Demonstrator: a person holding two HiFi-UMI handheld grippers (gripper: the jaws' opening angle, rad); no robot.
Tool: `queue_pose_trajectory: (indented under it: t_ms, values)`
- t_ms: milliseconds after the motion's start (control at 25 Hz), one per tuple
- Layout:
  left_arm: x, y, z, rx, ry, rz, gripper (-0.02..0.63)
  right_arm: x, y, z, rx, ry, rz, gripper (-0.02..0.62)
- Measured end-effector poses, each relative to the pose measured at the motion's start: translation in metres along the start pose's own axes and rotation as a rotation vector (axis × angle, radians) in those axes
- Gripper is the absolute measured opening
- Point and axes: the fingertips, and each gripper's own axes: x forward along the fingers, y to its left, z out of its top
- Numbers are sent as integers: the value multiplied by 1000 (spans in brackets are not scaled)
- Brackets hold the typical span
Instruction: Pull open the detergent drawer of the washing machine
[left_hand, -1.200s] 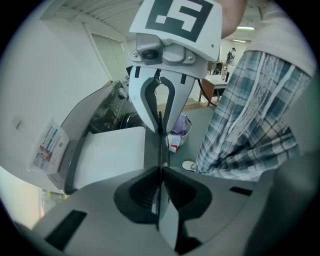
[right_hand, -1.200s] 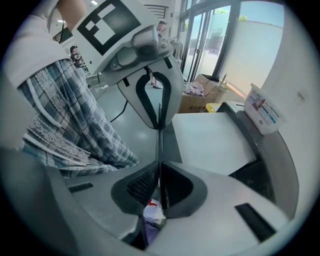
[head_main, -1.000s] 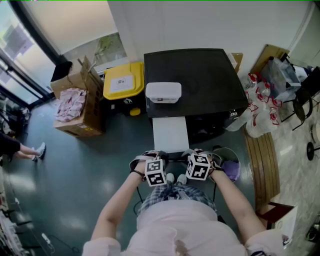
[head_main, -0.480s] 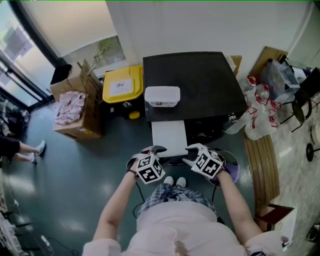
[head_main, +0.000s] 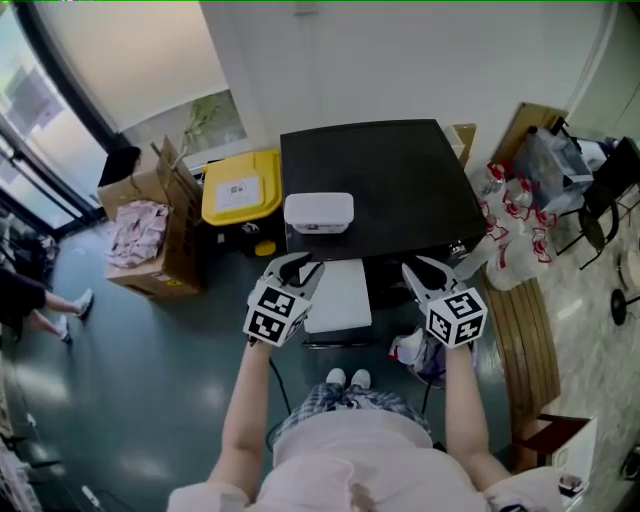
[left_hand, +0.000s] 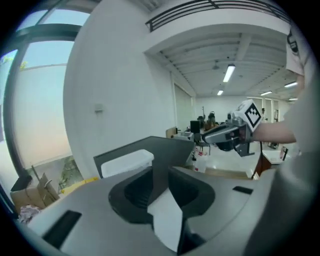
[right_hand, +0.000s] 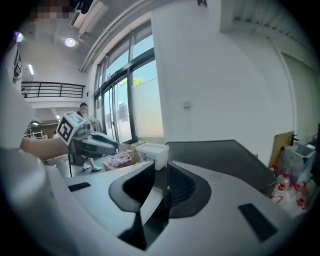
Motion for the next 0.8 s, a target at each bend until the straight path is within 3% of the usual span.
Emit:
queue_pose_trajectory:
  t_ms: [360, 800]
  values:
    - [-19, 33, 50, -103, -225, 207, 35, -37, -51, 50, 35, -236, -296, 28]
    - [-17, 29, 46, -141, -249, 244, 26, -53, -64, 43, -3, -257, -403, 14]
